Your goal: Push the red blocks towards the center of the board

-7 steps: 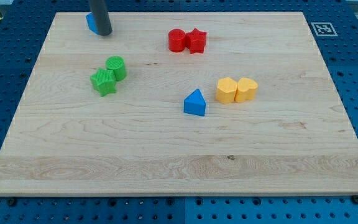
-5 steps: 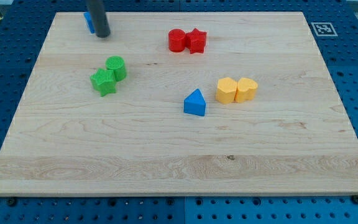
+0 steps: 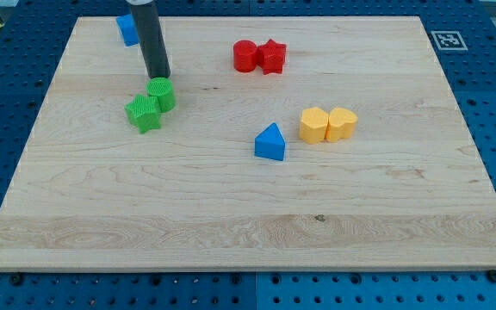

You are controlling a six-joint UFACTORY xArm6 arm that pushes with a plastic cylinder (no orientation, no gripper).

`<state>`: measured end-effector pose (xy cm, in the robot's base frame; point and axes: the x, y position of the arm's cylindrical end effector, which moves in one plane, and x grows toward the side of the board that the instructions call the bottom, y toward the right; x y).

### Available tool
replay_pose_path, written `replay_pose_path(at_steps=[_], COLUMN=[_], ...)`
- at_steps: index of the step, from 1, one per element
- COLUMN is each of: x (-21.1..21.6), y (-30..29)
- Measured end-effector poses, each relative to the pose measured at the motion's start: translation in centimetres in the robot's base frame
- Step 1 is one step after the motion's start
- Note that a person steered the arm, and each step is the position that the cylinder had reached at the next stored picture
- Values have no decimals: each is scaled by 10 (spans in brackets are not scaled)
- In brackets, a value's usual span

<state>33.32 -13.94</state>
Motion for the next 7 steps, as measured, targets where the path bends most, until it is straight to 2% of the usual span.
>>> replay_pose_path(at_steps=[2, 5, 7], x=[0, -1, -21], y=[23, 25, 56])
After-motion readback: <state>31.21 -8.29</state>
